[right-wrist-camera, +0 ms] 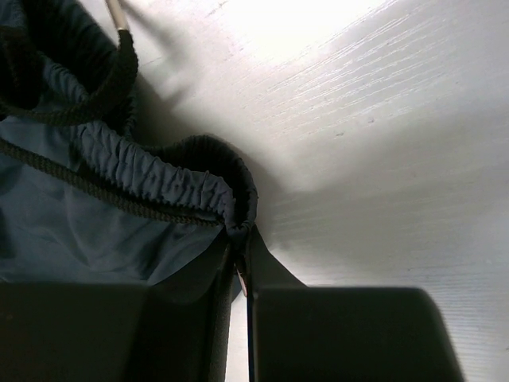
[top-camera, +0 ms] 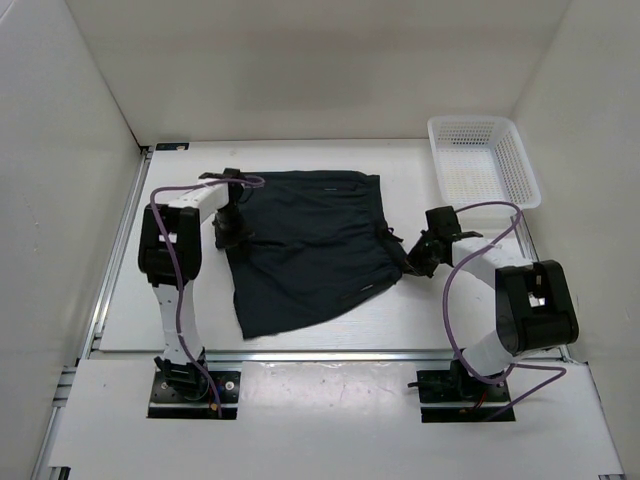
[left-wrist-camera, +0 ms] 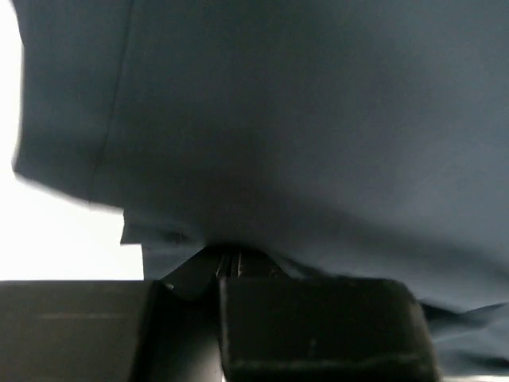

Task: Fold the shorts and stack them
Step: Fold the shorts

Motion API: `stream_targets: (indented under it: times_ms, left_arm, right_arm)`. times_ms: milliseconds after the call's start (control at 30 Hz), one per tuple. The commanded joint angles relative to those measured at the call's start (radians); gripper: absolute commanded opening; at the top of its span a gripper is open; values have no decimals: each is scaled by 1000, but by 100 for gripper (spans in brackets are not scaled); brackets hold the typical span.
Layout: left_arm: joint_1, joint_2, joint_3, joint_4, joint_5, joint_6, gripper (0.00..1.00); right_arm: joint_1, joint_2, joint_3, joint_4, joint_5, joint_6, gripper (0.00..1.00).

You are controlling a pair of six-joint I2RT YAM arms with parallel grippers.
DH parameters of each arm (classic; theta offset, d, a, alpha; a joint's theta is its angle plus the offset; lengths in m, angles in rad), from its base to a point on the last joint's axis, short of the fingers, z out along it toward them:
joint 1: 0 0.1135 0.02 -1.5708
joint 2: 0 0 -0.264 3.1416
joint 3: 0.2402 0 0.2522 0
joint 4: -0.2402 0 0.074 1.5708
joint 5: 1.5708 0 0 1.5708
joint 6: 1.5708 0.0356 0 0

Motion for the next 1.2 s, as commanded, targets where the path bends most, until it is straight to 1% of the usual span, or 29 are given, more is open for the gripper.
stream_targets:
  times_ms: [0, 33, 67, 100, 133, 167, 233, 267, 300, 367, 400, 433, 500, 533, 567, 600, 633, 667, 700, 733, 767, 800, 833, 867, 900, 1000, 1067, 1100, 1167]
  left_arm:
    - [17, 84, 146, 28, -73, 16, 11]
    - [17, 99, 236, 5, -105, 7, 11]
    - [28, 118, 282, -38, -106, 6, 11]
    - [28, 154, 328, -58, -106, 16, 11]
    - [47, 173, 414, -81, -118, 16, 11]
    - [48, 191, 457, -107, -132, 26, 11]
    - [78, 216, 523, -172, -145, 26, 11]
    - [78, 216, 552, -182, -158, 39, 13]
    - [90, 192, 552, -182, -158, 39, 20]
    - [101, 106, 496, -182, -158, 48, 28]
    - [101, 71, 470, -170, -158, 48, 33]
    - [101, -7, 438, -170, -158, 48, 51]
    - [101, -96, 323, -143, -158, 48, 82]
    - [101, -186, 278, -143, -158, 48, 92]
    - [112, -233, 181, -130, -158, 36, 100]
    - [112, -279, 125, -108, -129, 36, 100]
    - [112, -364, 67, -95, -110, 25, 100]
    - [112, -403, 8, -80, -84, 25, 98]
    - [112, -440, -111, -68, -48, -12, 93]
    - [103, -471, -171, -67, -23, -32, 89]
    - [103, -527, -231, -39, 15, -50, 86]
    - [88, -552, -341, -19, 57, -82, 84]
    - [77, -572, -386, -2, 112, -105, 84]
    - [62, -601, -423, 12, 112, -127, 84]
    - [39, -611, -475, 21, 112, -168, 87]
    - [38, -620, -541, 54, 112, -204, 88]
    - [29, -620, -553, 72, 112, -204, 88]
    - [29, -592, -554, 72, 112, -213, 88]
    - [29, -565, -544, 98, 71, -213, 88]
  right_arm:
    - [11, 51, 29, 6, 13, 36, 3]
    - [11, 62, 42, 6, 13, 36, 7]
    - [20, 71, 71, 6, 3, 36, 26]
    - [20, 84, 85, 6, 2, 36, 35]
    - [20, 84, 98, -6, 2, 36, 43]
    - [20, 84, 126, -6, 2, 27, 54]
    - [20, 84, 154, -29, 13, 16, 64]
    - [20, 73, 163, -43, 22, 7, 67]
    - [20, 73, 172, -43, 22, 7, 73]
    - [20, 38, 172, -52, 22, -2, 77]
    - [20, 27, 160, -52, 22, -2, 78]
    - [20, 16, 160, -61, 22, -2, 78]
    - [20, -25, 123, -62, 22, -2, 80]
    - [20, -40, 109, -62, 12, -2, 80]
    - [20, -75, 94, -71, 12, -2, 80]
    - [20, -92, 67, -71, 12, -12, 80]
    - [20, -126, 53, -83, 12, -12, 80]
    - [20, -143, 39, -83, 21, -21, 80]
    - [20, -158, 11, -83, 30, -21, 80]
    - [20, -172, -1, -94, 30, -21, 80]
    - [20, -198, -13, -94, 30, -21, 80]
    - [20, -211, -24, -94, 30, -30, 80]
    - [20, -229, -39, -104, 30, -30, 80]
    - [20, -238, -39, -105, 30, -30, 80]
    - [20, -238, -53, -105, 30, -30, 80]
    - [20, -260, -79, -105, -2, -21, 81]
    - [20, -260, -90, -105, -2, -21, 81]
    - [20, -269, -90, -105, -2, -21, 81]
    - [20, -278, -90, -105, -2, -21, 81]
